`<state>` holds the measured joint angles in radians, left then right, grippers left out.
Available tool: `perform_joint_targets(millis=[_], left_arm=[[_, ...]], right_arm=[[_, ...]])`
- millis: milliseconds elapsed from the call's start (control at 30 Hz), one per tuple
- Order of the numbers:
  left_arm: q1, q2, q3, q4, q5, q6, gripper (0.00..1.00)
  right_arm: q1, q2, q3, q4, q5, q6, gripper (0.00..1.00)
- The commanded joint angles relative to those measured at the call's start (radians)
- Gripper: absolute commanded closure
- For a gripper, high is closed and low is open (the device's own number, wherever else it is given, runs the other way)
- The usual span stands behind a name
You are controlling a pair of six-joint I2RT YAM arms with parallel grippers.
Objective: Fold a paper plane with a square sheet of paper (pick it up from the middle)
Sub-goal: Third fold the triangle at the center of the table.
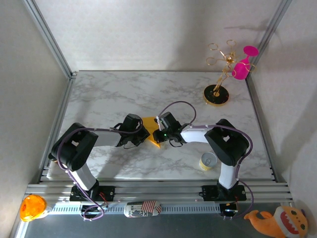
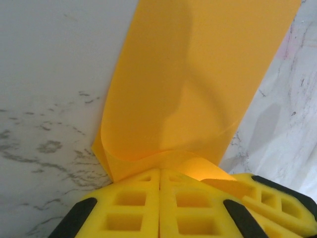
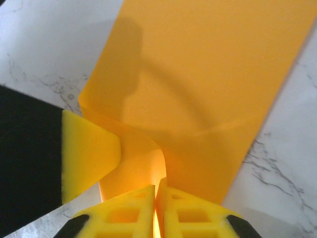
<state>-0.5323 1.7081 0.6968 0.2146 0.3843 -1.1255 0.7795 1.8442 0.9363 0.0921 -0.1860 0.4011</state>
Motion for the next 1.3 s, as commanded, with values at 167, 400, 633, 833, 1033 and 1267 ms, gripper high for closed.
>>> perform_joint_targets(millis=[167, 400, 633, 833, 1033, 1267], left_arm=[[0.003, 0.053, 0.011, -0.133, -0.069, 0.024, 0.95], [0.002, 0.064, 0.026, -0.141, -0.063, 0.035, 0.95], [0.0, 0.059, 0.022, -0.151, -0.071, 0.02, 0.95], [-0.003, 0.062, 0.018, -0.152, -0.07, 0.02, 0.95], [-0.004, 0.058, 0.014, -0.152, -0.068, 0.023, 0.95], [-0.005, 0.06, 0.014, -0.157, -0.068, 0.027, 0.95]], right_arm=[[-0.058, -0.153, 0.021, -0.112, -0.003, 0.143, 0.59], [-0.065, -0.165, 0.03, -0.127, -0.19, 0.06, 0.77], [-0.039, -0.113, 0.035, -0.132, -0.288, 0.026, 0.88], [-0.019, -0.056, 0.063, -0.164, -0.29, 0.016, 0.91], [-0.007, -0.016, 0.081, -0.185, -0.275, 0.026, 0.91], [-0.005, 0.009, 0.074, -0.201, -0.251, 0.035, 0.92]])
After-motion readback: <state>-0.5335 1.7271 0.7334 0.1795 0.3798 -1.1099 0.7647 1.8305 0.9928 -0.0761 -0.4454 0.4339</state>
